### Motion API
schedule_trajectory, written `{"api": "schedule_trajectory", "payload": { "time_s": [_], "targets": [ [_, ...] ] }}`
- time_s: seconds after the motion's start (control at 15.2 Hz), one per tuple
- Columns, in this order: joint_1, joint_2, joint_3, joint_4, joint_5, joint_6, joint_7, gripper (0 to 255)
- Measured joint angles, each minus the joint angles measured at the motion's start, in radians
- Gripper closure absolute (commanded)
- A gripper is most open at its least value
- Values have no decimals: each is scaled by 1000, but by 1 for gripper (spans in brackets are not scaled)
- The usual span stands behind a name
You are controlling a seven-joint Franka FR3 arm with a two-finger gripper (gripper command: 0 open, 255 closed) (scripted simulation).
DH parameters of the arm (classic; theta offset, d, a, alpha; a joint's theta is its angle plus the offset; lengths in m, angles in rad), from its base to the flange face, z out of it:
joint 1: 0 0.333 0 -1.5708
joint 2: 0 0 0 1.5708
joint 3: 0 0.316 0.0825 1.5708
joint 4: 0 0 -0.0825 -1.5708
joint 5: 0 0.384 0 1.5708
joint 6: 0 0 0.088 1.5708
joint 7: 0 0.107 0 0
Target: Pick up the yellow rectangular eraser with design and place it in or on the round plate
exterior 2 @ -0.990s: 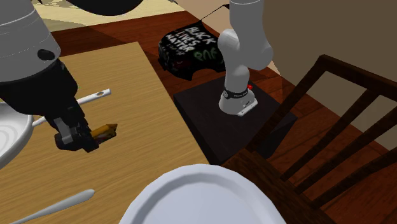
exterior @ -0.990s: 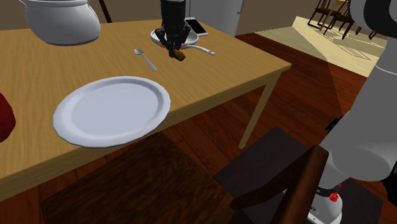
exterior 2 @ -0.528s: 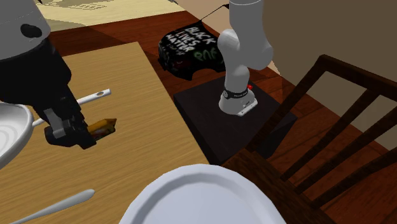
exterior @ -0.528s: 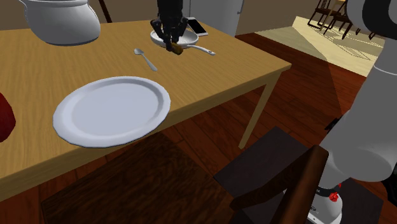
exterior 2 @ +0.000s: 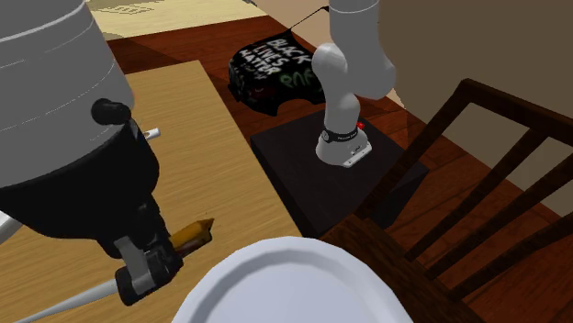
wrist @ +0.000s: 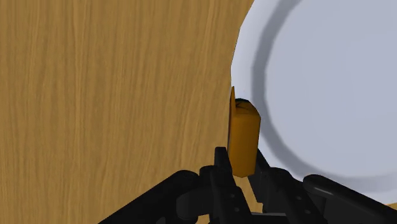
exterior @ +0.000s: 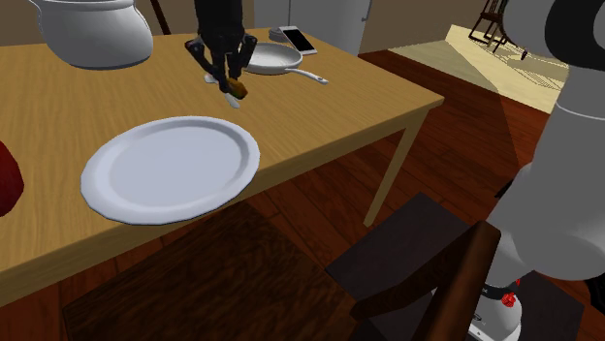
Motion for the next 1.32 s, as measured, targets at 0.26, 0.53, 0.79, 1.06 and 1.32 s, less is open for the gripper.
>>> {"api": "schedule_trajectory", "payload": {
  "time_s": [0.26,0.53,0.79,1.06,1.32],
  "targets": [
    [78,70,26,104,-30,-39,92,255],
    [176,179,44,272,-73,-105,181,255],
    [238,234,52,340,-95,-122,236,255],
    [228,212,55,249,-89,-54,246,255],
    [212,190,55,160,-82,12,247,255]
  ]
}}
